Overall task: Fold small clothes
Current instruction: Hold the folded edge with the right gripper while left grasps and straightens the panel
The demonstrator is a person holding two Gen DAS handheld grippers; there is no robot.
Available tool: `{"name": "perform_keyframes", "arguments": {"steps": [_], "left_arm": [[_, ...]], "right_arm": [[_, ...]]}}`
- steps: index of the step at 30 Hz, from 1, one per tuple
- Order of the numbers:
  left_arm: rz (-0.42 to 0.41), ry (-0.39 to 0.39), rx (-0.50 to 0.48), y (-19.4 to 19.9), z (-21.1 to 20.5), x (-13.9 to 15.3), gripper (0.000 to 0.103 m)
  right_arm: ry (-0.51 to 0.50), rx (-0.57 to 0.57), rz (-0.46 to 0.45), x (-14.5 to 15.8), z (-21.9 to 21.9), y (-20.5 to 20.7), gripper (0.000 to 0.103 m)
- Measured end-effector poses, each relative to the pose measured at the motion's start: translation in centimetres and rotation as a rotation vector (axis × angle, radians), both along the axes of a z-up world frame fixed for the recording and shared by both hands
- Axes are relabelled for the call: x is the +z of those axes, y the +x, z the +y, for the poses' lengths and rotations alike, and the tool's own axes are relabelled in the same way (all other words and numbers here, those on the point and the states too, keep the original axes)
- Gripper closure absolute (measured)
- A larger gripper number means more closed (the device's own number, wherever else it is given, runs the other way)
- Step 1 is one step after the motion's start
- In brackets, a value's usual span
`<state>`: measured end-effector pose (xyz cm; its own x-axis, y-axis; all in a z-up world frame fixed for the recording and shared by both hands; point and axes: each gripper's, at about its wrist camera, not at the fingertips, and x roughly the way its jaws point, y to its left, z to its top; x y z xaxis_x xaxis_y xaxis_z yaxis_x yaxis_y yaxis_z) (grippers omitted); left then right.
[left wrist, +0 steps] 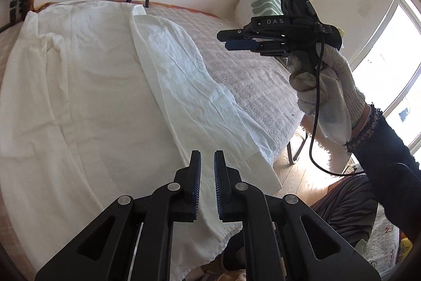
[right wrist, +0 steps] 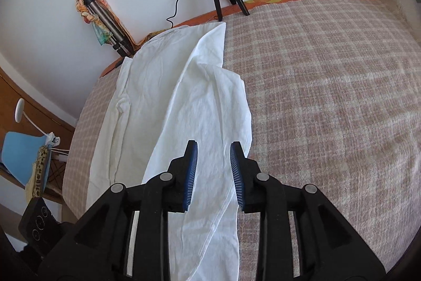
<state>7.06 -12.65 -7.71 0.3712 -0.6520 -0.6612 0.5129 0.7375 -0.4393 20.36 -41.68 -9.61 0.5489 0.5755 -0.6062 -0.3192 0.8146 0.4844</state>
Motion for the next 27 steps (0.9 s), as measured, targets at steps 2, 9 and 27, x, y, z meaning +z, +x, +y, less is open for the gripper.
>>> {"name": "perform_keyframes", "arguments": {"steps": [2, 9, 27], "left_arm": [[-0.015, 0.008, -0.018, -0.4, -0.9, 0.1, 0.095], [-0.066, 0.063, -0.109, -2.4, -4.9, -0.2, 0.060], [-0.172, 0.183, -0.144, -4.1, -10.3, -1.8, 0.046]], "right_arm": [[0.022, 0.008, 0.032, -1.6, -0.9, -1.2, 0.065], [0.079, 0.029, 0.118, -5.7, -2.6, -4.9, 0.065], [0.169, 0.131, 0.186, -8.3, -2.3, -9.3, 0.099]]}}
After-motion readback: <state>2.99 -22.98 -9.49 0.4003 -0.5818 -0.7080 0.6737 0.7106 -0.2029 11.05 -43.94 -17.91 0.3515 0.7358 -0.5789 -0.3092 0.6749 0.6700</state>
